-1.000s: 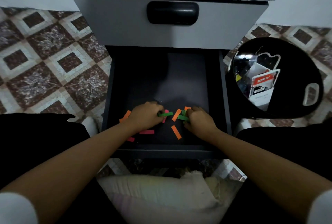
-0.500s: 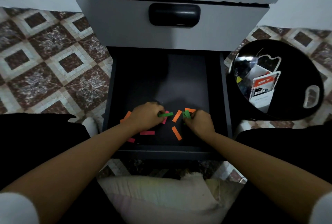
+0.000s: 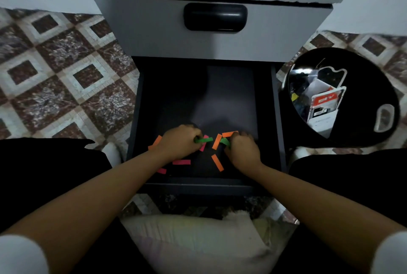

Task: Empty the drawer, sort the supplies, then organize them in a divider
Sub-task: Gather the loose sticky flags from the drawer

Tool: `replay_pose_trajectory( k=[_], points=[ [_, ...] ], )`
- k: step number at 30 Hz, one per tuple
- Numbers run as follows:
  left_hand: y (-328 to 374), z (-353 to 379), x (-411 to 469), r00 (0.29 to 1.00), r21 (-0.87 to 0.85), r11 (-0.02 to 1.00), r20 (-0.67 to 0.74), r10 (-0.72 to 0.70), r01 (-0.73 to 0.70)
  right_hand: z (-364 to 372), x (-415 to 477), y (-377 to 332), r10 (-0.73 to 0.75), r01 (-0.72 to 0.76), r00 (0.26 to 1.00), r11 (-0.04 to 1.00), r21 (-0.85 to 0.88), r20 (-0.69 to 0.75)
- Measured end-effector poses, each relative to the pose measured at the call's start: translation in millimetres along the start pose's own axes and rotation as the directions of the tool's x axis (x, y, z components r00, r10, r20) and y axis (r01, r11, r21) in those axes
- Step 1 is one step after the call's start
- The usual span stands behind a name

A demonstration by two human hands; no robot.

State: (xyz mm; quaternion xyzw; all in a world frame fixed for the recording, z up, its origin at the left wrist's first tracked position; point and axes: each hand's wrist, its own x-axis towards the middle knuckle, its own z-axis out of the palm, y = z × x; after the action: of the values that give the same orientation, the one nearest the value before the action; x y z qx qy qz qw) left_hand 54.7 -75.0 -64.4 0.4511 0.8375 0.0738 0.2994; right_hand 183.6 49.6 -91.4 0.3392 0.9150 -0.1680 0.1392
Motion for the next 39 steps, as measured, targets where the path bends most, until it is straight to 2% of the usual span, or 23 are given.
replay_pose_trajectory(
  k=[10, 16, 32, 39],
  points=[
    [-0.8, -2.3, 0.0, 1.0, -0.024, 1.0, -0.009, -0.005, 0.005, 0.9, -4.6, 2.8, -0.086, 0.088, 0.996, 0.989, -0.118, 0.026],
    [0.0, -1.3, -0.3, 1.0, -0.017, 1.0, 0.001, 0.0, 0.0, -1.3, 0.0, 5.4, -0.092, 0.099, 0.992, 0.992, -0.081, 0.086],
    [-2.9, -1.8, 0.9, 1.0, -0.002, 1.0, -0.015, 0.02, -0.02, -2.3, 1.8, 3.0, -0.195, 0.196, 0.981, 0.979, -0.052, 0.02],
    [-2.5, -12.3, -4.3, 0.997, -0.067, 0.998, -0.073, 0.01, -0.015, -14.2, -2.9, 2.9, -0.213, 0.222, 0.97, 0.973, 0.068, -0.118]
  ],
)
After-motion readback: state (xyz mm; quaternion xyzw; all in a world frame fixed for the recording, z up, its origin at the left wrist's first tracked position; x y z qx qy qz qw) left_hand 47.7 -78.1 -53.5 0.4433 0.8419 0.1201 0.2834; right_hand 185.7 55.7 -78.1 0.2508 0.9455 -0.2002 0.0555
